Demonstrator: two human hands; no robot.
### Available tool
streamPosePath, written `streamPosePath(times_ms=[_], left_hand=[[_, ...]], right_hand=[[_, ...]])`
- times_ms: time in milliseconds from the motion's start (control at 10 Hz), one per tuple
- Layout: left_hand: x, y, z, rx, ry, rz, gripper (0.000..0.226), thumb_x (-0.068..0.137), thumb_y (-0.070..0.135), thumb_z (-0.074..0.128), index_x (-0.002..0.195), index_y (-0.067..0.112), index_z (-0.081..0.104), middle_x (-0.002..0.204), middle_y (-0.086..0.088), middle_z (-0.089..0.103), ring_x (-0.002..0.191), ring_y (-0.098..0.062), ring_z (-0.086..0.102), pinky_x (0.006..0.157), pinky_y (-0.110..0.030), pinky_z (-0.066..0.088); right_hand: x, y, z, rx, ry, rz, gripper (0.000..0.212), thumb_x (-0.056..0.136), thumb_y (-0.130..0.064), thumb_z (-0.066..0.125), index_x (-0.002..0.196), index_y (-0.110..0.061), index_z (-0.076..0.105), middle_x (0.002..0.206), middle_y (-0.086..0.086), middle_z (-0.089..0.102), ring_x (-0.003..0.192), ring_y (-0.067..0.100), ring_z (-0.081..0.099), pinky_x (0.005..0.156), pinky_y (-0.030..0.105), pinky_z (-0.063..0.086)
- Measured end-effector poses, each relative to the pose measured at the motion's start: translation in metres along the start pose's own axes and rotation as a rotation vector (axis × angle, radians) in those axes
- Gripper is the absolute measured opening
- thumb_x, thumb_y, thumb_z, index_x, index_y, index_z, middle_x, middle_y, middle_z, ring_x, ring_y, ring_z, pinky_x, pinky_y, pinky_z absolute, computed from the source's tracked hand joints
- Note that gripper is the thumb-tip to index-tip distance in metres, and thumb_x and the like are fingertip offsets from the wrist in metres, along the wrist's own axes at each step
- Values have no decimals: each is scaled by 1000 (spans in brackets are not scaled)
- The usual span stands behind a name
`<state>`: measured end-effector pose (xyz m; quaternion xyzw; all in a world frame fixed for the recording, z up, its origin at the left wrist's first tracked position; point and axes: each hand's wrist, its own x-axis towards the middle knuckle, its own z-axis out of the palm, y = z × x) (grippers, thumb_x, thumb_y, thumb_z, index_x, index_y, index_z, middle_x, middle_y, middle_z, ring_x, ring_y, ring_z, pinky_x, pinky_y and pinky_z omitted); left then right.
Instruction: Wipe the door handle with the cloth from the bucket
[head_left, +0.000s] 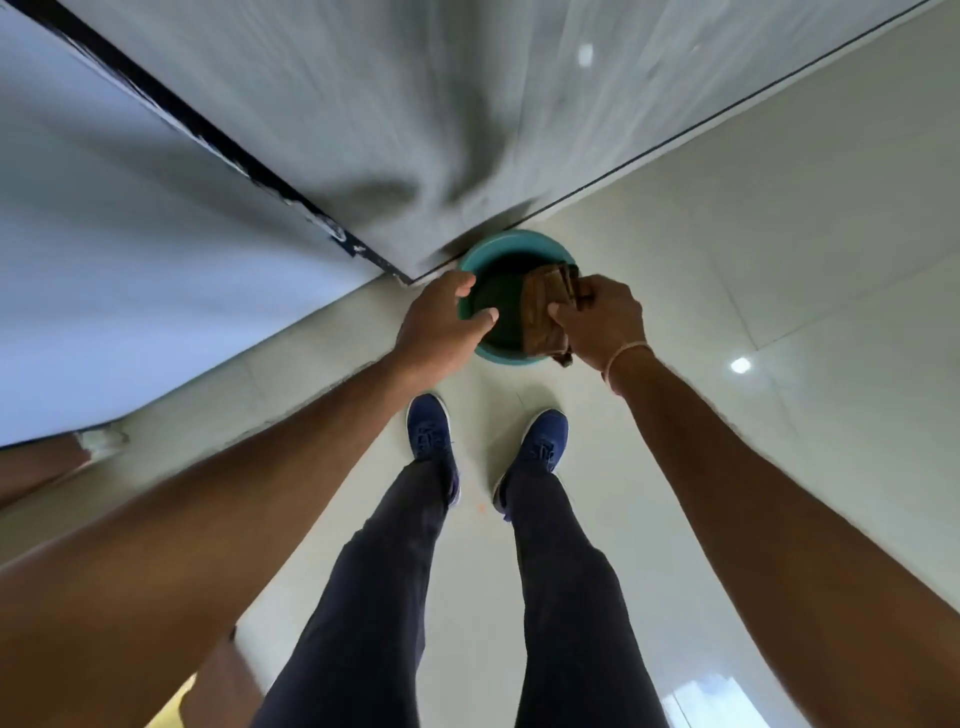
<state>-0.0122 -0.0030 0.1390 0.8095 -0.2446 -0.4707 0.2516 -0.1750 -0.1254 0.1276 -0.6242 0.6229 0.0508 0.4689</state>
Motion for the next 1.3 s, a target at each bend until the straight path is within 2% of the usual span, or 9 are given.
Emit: streamPosePath(times_ms=[100, 200, 400, 600, 700, 800, 900, 1100, 1300], left_hand=[[37, -48, 27, 153, -10, 85, 66, 101, 30, 72, 159, 15, 45, 163, -5, 49, 151, -21, 46, 119, -32, 36], [82, -97, 53, 245, 17, 152, 70, 101, 27, 72, 161, 12, 39, 165, -8, 44, 153, -24, 41, 122, -36, 37], [150, -175, 95, 346, 63, 206, 81, 104, 32, 67, 169, 12, 23, 180, -10, 17, 168, -24, 14, 132, -37, 22], [170, -204, 111, 268, 129, 242, 78, 104, 33, 63, 169, 13, 25, 178, -5, 25, 165, -18, 21, 131, -32, 23], [170, -209, 114, 285, 134, 277, 77, 104, 33, 63, 169, 13, 25, 179, -4, 24, 166, -17, 19, 130, -29, 22], [172, -214, 115, 320, 126, 306, 76, 104, 31, 63, 168, 11, 28, 178, -6, 25, 166, -19, 19, 130, -30, 23], [169, -213, 110, 331, 107, 299, 75, 104, 29, 63, 168, 11, 27, 178, -6, 24, 166, -20, 20, 129, -31, 25], [133, -161, 75, 319, 32, 206, 65, 103, 29, 65, 160, 12, 38, 169, -8, 40, 156, -28, 38, 126, -46, 39], [46, -72, 8, 375, 12, 290, 64, 104, 29, 64, 160, 9, 40, 170, -10, 38, 157, -28, 36, 127, -44, 36]], right_hand=[[57, 23, 45, -69, -30, -20, 46, 98, -31, 68, 140, -16, 57, 136, 13, 65, 123, 35, 62, 101, 40, 51], [122, 52, 100, -148, -70, -34, 37, 98, -30, 65, 133, -18, 58, 133, 13, 66, 122, 37, 62, 107, 49, 51], [234, 106, 192, -310, -102, -3, 40, 89, -37, 73, 128, -32, 69, 125, 9, 74, 116, 38, 68, 103, 41, 56], [304, 133, 244, -516, -194, -6, 59, 97, -35, 73, 145, -4, 58, 144, 19, 64, 132, 36, 62, 108, 35, 49], [314, 138, 251, -565, -181, -2, 46, 105, -31, 60, 142, -5, 60, 143, 20, 63, 132, 38, 61, 105, 37, 49], [310, 139, 255, -659, -108, -63, 39, 111, -20, 44, 140, 1, 60, 140, 25, 64, 130, 40, 62, 106, 41, 50], [291, 128, 247, -688, -120, -99, 36, 107, -14, 49, 139, 0, 58, 140, 26, 61, 130, 42, 60, 105, 45, 50], [208, 89, 192, -550, -54, -169, 32, 97, -26, 59, 124, -13, 69, 120, 20, 73, 114, 44, 67, 95, 46, 57], [88, 25, 108, -357, -3, -237, 35, 98, -36, 64, 130, -23, 68, 131, 2, 73, 123, 29, 66, 109, 41, 51]])
